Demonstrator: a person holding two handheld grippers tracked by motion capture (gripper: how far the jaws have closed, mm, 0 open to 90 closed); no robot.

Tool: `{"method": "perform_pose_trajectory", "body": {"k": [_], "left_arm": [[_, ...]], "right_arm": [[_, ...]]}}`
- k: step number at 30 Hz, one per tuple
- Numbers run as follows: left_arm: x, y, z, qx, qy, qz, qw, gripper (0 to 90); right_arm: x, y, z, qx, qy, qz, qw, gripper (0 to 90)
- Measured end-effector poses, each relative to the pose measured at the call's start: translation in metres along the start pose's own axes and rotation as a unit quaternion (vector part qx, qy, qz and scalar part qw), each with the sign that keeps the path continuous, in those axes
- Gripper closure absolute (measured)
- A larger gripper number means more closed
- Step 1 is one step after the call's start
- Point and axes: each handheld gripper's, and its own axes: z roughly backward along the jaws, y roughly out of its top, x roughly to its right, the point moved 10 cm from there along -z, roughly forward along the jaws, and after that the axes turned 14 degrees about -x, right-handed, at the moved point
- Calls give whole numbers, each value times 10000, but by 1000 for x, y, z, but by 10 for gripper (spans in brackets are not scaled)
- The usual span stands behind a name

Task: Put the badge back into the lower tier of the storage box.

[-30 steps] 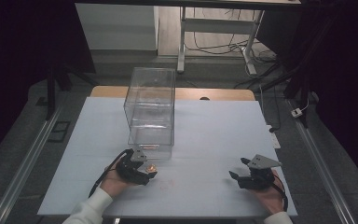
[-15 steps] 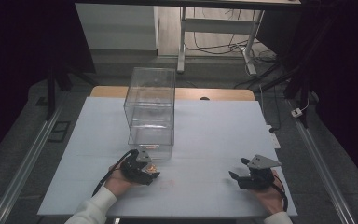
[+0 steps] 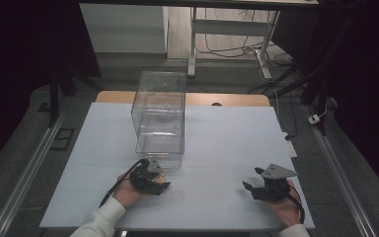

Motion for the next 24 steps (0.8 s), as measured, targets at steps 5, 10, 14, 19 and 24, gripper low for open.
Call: {"method": "perform_pose_trajectory", "body": {"k": [5,10,14,19,24], "left_arm": [[1,0,0,20,-58,-45,10000,402],[3,0,0,45,-126,-65,9999,451],[5,0,0,53,-199,-72,9998,512],[7,0,1,67,-275,-108,9995,592],[7,0,1,71,-262,-115,9996,602]], "right_arm": [[0,0,0,-1,-4,0,10000,284],[0,0,0,-9,-6,5,10000,283],[0,-1,0,-15,-9,6,10000,283],[0,-1,0,-20,-15,7,10000,284],[0,-1,-1,-24,-12,-4,10000,284]]}}
